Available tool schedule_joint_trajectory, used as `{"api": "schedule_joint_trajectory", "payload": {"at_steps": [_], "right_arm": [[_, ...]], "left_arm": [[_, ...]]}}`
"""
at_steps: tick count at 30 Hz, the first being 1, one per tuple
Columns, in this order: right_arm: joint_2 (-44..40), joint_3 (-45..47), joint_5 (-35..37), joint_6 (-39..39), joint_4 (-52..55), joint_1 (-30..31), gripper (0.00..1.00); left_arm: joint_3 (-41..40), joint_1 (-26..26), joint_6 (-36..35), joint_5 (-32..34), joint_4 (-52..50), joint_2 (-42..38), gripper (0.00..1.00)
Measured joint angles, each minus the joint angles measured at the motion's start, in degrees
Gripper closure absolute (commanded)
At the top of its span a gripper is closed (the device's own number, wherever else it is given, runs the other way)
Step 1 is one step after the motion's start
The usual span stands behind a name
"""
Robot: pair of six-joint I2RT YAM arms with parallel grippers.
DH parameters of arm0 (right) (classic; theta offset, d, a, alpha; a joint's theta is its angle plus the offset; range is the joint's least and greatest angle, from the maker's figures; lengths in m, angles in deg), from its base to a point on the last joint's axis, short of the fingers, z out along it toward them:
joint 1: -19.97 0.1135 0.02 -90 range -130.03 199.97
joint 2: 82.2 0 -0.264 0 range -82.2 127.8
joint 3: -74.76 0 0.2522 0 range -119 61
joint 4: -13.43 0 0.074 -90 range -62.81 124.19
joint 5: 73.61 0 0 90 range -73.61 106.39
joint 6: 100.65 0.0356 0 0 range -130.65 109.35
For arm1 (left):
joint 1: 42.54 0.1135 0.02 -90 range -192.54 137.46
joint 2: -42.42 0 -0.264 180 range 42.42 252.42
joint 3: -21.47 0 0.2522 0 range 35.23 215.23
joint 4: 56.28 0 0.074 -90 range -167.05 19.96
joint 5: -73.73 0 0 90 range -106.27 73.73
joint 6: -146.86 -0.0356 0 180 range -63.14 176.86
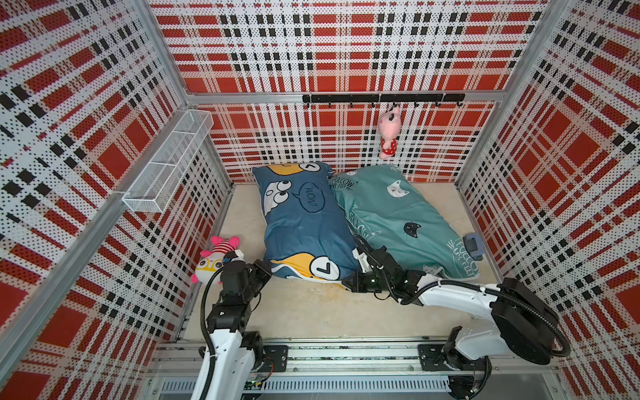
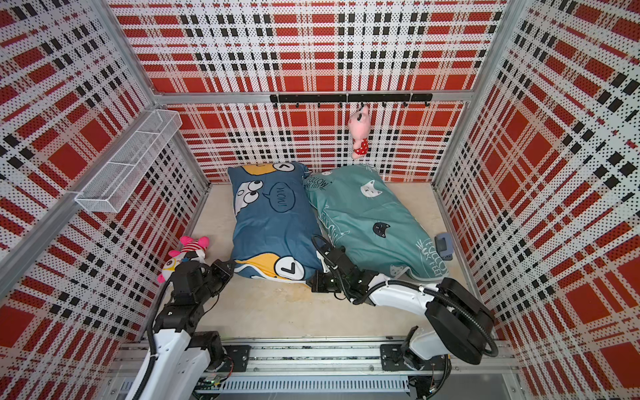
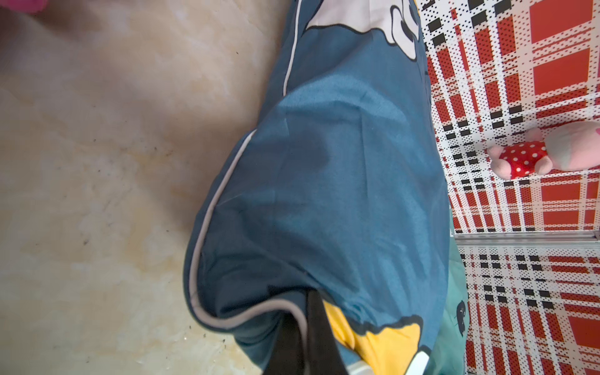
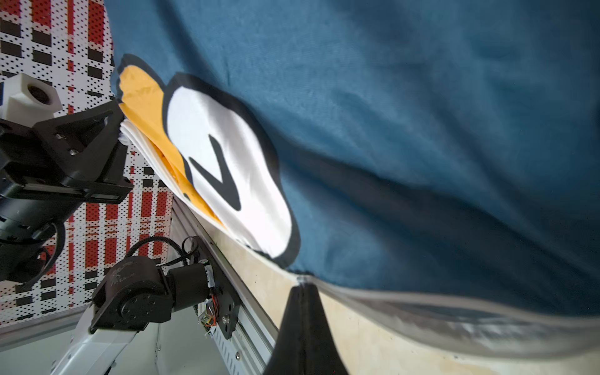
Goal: Zip up pillowcases
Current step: Zip the zipper on the pillowcase.
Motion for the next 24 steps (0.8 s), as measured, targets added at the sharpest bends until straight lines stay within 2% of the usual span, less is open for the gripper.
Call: {"api": "schedule_joint_trajectory", "payload": {"at_steps": [12, 24], "right_arm": [[-5.51, 4.63, 5.44, -2.64, 9.35, -3.45, 1.00], [-7.48, 7.78, 8.44, -4.63, 13.18, -6.64, 1.00]], "left_arm": [[0.00, 3.34, -1.51, -1.22, 0.26, 1.92, 1.00], [-0.02, 5.38, -2.80, -2.01, 0.31, 3.32, 1.00]]}}
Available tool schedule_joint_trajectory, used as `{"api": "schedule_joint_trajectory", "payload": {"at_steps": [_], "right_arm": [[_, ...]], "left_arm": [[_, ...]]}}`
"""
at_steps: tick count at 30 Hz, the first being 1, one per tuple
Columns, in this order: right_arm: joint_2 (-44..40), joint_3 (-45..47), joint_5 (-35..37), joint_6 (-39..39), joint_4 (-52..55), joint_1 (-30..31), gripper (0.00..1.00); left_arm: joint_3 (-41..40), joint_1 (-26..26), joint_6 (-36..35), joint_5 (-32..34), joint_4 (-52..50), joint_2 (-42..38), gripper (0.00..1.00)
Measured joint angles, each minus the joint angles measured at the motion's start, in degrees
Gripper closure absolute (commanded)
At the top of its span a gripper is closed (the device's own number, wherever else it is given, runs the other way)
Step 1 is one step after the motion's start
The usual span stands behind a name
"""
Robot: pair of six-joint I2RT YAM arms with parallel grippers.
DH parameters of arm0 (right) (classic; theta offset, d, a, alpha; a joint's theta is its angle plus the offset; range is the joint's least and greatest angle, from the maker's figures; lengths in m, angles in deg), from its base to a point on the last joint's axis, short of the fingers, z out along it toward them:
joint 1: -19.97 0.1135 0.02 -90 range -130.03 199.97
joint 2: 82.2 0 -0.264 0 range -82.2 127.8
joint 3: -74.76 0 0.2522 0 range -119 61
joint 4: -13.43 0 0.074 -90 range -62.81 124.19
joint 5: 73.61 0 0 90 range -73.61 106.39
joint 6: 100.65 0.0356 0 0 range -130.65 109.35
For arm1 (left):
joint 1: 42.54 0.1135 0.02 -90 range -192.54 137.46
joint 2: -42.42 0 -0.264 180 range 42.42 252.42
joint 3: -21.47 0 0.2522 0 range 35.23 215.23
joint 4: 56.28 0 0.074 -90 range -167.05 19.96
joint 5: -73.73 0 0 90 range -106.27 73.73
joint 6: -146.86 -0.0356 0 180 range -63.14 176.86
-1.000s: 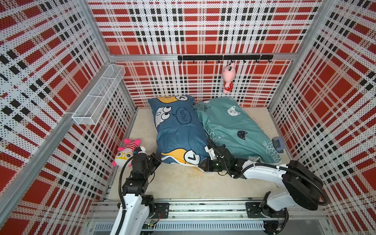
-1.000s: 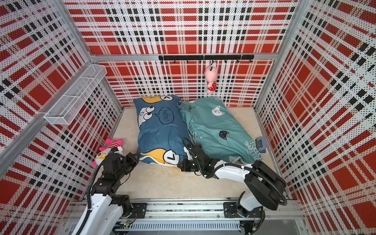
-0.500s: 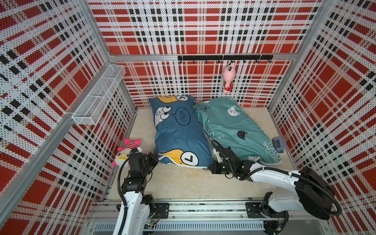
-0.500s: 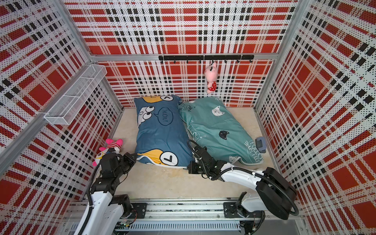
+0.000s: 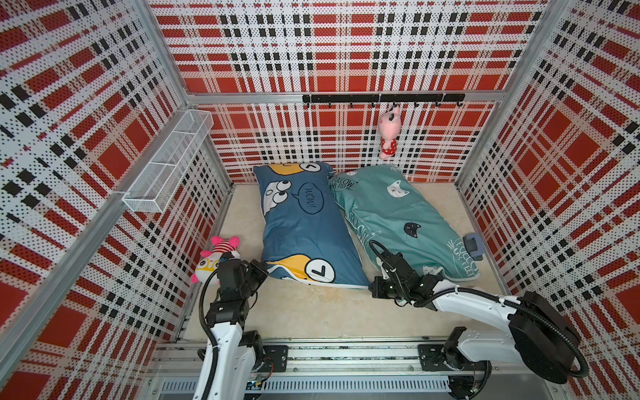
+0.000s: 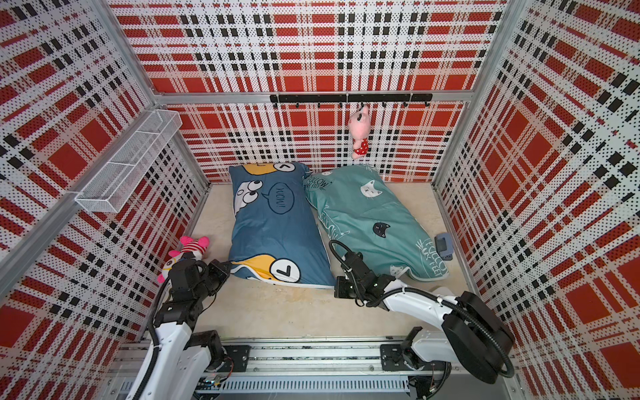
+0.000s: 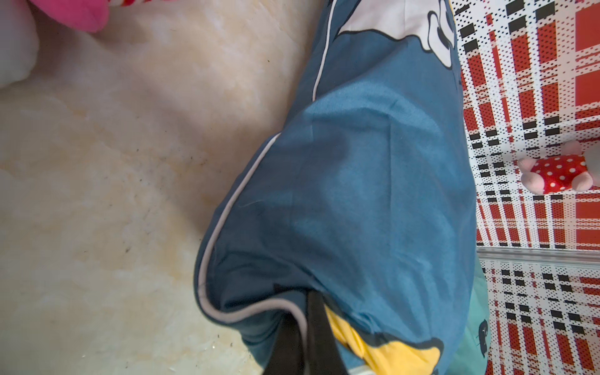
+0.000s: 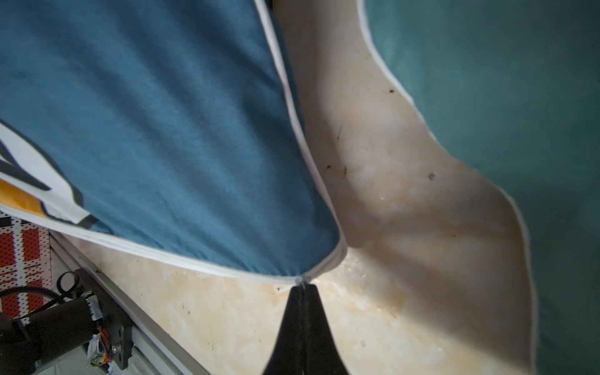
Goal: Zip up pillowcases
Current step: Zip the zipper on the pillowcase, then place the pillowcase at the center of the board.
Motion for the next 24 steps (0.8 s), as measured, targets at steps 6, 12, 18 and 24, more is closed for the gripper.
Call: {"api": "schedule_joint_trajectory", "payload": {"at_steps": [6, 12, 18, 24], "right_arm": [[-0.09, 0.33, 0.68, -0.35, 0.20, -0.28, 1.00], [-0.81, -0.04, 0.57, -1.05, 1.11, -0.28, 0.79], [-6.16, -6.14, 2.75, -5.29, 10.56, -1.01, 0.07], [-9.03, -17.64, 3.76, -12.52, 18.67, -8.76, 0.00]], "left_arm": [[0.00, 0.20, -0.13, -0.15, 0.13, 0.42, 1.00], [0.02, 0.20, -0.76, -0.17, 0.17, 0.44, 1.00], [4.42, 0.04, -3.08, 1.62, -2.27, 1.60, 0.01], [16.72, -0.70, -7.50, 7.28, -6.60, 3.28, 0.02]]}}
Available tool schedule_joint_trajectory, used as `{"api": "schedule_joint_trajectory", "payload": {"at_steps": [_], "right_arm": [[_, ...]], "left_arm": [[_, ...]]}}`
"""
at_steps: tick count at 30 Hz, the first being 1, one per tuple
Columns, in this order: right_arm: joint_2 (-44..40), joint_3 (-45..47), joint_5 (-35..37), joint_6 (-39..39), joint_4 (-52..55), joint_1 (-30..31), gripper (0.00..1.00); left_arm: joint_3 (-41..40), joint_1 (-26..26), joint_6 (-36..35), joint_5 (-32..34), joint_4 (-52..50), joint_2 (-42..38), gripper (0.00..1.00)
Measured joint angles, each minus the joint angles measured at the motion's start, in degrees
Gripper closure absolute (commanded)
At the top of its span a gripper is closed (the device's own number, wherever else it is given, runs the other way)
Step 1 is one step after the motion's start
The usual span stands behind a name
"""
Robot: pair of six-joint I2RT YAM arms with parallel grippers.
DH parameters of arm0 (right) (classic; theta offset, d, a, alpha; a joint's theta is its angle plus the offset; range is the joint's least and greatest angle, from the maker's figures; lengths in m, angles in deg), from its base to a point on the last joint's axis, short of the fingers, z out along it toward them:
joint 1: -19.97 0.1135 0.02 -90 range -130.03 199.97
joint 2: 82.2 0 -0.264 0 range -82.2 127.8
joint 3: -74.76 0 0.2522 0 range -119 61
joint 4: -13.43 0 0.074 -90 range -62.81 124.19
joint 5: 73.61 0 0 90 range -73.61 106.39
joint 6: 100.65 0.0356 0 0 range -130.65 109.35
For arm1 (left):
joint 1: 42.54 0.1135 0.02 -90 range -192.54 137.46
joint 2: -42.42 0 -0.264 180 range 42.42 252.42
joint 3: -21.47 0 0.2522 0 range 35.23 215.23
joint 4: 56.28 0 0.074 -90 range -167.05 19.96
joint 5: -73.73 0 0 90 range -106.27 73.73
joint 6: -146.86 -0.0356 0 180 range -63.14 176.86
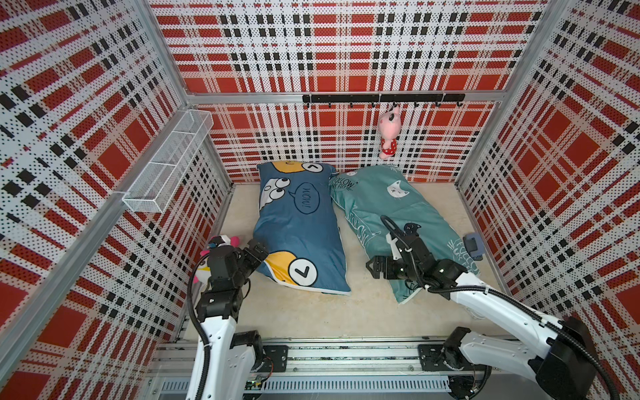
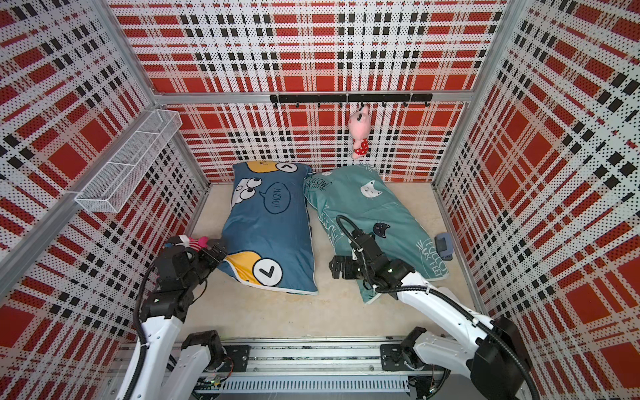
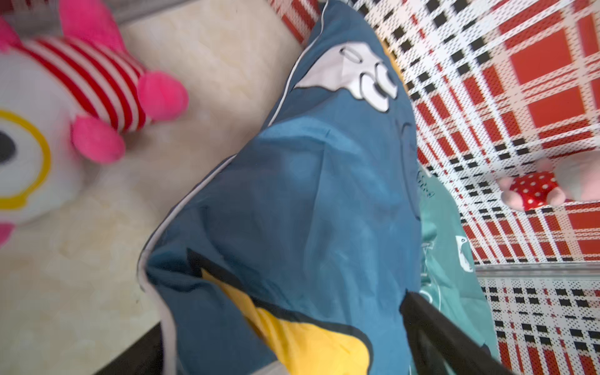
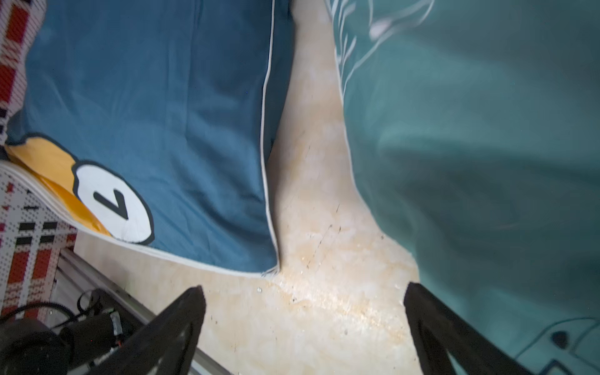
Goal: Zip up pillowcases
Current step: Place the pillowcase at the center of the board, then move the pillowcase to the center of the board.
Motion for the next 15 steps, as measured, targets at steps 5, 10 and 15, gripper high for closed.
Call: {"api": "schedule_joint_trajectory", "payload": {"at_steps": [5, 10, 15], "right_arm": [[2.62, -7.82, -1.20, -7.89, 1.77, -17.66, 0.00], [12.81, -14.69, -5.31, -14.05, -1.84, -35.26, 0.00], [26.58, -21.11, -7.63, -18.82, -7.04, -43.06, 0.00]], "left_arm": [[7.87, -0.44, -3.74, 4.61, -0.66, 2.23, 0.02], [11.39, -1.66, -5.60, 7.02, -1.33, 2.82, 0.02], [11.41, -3.15, -7.56, 10.97, -3.32, 0.72, 0.02]]}}
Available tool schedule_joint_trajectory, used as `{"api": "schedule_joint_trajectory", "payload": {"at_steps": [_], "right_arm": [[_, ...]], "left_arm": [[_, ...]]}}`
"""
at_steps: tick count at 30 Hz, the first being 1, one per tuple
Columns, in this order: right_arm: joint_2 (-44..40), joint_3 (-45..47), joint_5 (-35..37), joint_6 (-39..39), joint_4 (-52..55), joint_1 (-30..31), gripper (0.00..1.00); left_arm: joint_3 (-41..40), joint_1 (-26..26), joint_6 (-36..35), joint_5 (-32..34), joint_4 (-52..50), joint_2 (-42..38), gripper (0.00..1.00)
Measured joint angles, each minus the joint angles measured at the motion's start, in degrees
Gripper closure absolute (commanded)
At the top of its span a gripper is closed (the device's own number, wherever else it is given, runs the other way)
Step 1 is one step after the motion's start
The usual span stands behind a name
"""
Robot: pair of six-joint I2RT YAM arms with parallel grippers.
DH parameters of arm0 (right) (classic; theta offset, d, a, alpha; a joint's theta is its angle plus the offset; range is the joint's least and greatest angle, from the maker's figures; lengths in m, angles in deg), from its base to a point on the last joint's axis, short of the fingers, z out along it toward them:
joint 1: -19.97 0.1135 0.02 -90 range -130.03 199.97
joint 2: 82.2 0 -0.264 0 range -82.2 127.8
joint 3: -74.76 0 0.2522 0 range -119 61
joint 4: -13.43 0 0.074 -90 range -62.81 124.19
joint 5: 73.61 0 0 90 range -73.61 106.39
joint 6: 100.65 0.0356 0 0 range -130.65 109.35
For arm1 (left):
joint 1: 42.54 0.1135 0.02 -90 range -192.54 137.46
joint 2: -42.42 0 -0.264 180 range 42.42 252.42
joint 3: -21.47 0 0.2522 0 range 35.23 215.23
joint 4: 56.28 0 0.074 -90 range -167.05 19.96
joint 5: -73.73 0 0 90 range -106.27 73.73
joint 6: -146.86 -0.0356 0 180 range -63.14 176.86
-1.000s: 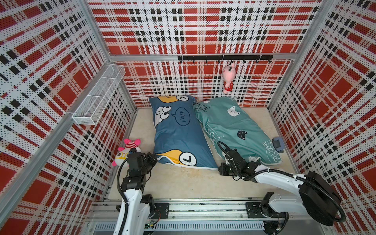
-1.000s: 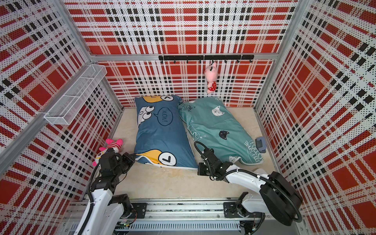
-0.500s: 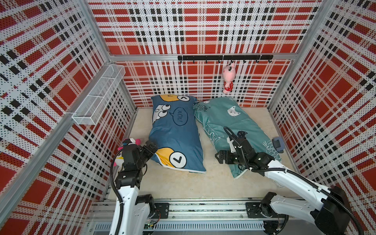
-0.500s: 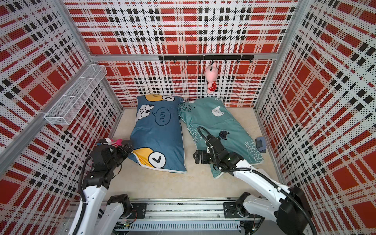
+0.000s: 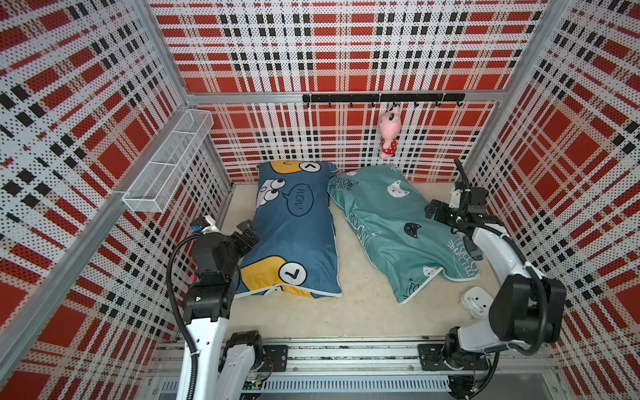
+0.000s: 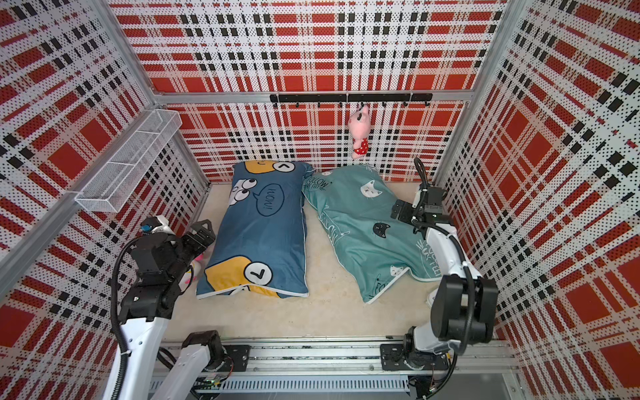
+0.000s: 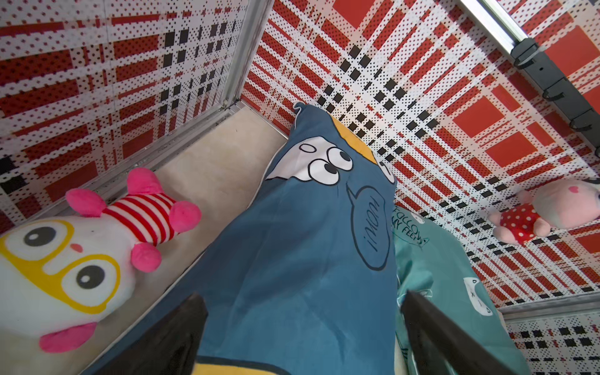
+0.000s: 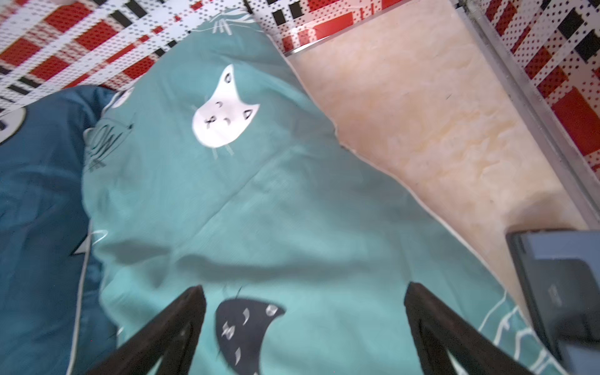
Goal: Zip up pillowcases
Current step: Move the pillowcase to the center of the board, then adjust the pillowcase at the center of the board.
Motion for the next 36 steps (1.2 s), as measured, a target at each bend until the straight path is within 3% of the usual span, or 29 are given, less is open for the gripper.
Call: {"api": "schedule_joint_trajectory", "payload": {"at_steps": [6, 12, 18, 27, 29, 32, 36], "right_arm": [[12.39, -3.26, -5.84, -2.19, -4.61, -3.23, 0.00], [13.92, 1.44, -9.97, -1.49, -9.22, -1.53, 0.00], [11.10, 8.07, -11.45, 2.19, -13.77, 5.86, 0.00], [0.15, 21.46, -15.19, 10.08, -20.85, 19.58, 0.00], [-3.89, 22.95, -11.87, 9.18, -18.86, 20.11, 0.00], [-11.13, 25.53, -0.94, 6.32, -18.78, 19.74, 0.00], [-16.74, 31.47, 11.23, 1.60, -27.65, 16.04, 0.00]], "left_arm": [[-4.20, -0.87, -0.57, 3.06, 6.25, 0.74, 0.02], [-14.47, -0.92, -0.94, 4.57, 20.35, 6.43, 0.02], [-19.67, -0.92, -3.58, 5.20, 32.89, 15.32, 0.02], [-24.70, -0.70, -8.63, 12.20, 45.53, 19.98, 0.02], [-25.31, -1.05, -10.38, 14.05, 47.30, 22.23, 0.02], [-27.80, -2.03, -12.57, 16.00, 51.43, 24.28, 0.02], [-31.93, -3.76, -14.62, 17.88, 58.86, 26.23, 0.02]]}}
